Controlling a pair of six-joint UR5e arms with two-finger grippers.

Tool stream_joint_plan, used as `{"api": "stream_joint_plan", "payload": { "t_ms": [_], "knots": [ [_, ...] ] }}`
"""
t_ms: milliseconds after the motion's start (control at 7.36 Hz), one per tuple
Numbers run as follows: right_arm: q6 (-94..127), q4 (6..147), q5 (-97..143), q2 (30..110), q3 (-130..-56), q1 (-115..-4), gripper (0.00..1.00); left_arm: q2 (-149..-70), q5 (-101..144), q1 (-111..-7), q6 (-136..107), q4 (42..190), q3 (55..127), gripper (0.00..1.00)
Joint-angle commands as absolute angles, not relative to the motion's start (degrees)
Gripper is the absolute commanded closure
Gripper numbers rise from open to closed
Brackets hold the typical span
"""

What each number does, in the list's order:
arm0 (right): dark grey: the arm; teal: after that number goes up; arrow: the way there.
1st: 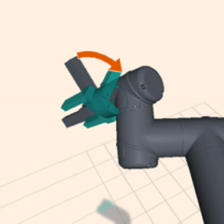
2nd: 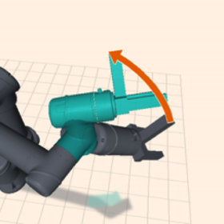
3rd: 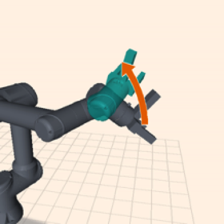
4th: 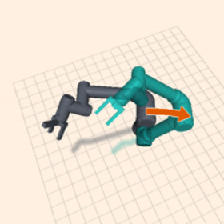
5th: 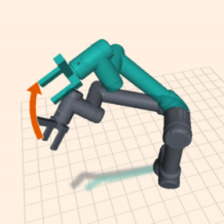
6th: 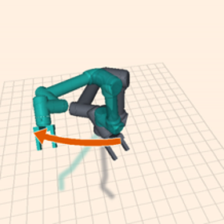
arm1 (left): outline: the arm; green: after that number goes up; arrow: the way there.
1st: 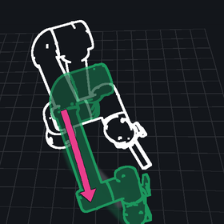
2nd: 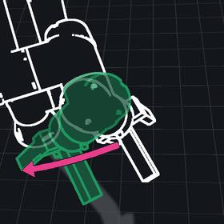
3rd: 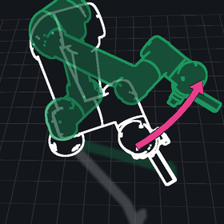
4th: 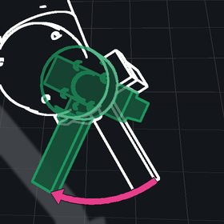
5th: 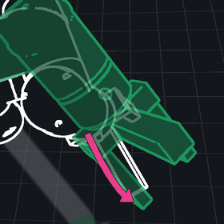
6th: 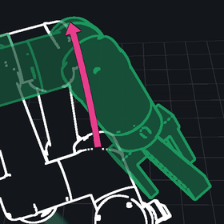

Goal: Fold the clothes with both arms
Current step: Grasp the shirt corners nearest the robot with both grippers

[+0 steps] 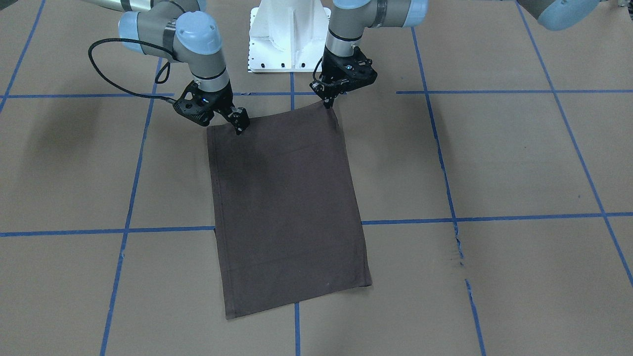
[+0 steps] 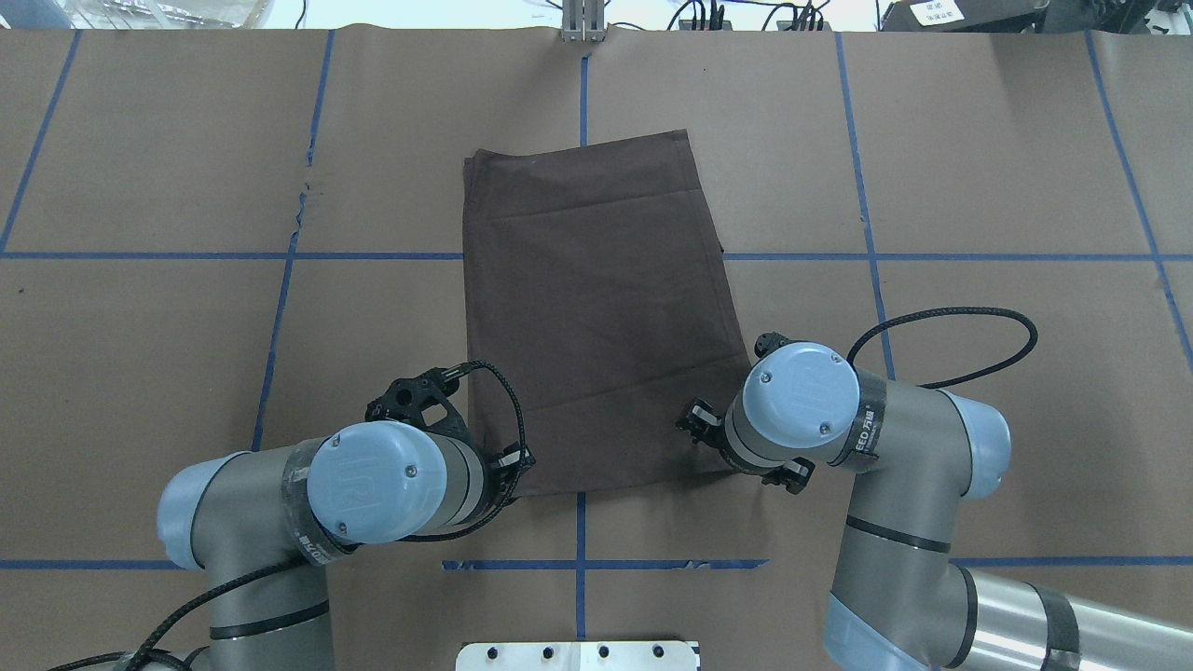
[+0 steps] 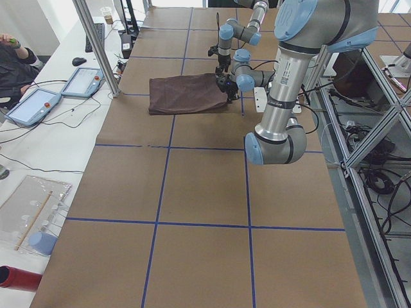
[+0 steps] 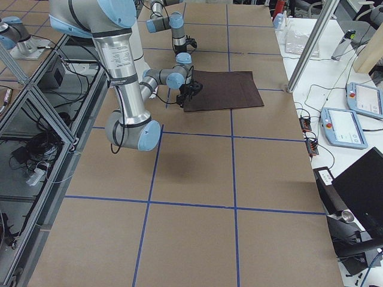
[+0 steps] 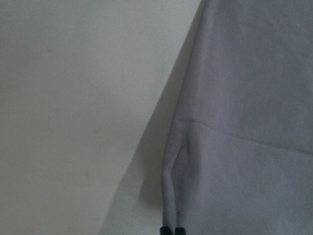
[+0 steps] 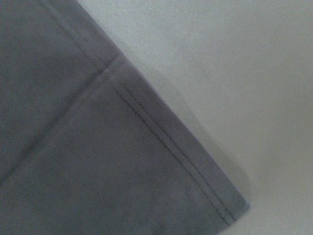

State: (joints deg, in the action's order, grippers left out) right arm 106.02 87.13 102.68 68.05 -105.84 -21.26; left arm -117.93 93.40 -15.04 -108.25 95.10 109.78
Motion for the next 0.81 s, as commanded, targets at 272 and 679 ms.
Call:
{"api": "stream_joint_plan", "payload": {
  "t_ms": [272, 679],
  "knots": [
    [105.82, 87.10, 102.48, 67.68, -104.94, -20.74, 0.01, -117.86, 93.34, -15.03, -108.28, 95.10, 109.78, 1.00],
    [105.82, 87.10, 102.39, 67.50, -105.03, -20.65, 0.76, -117.77, 93.34, -15.03, -108.28, 95.10, 109.78, 1.00]
  ]
}}
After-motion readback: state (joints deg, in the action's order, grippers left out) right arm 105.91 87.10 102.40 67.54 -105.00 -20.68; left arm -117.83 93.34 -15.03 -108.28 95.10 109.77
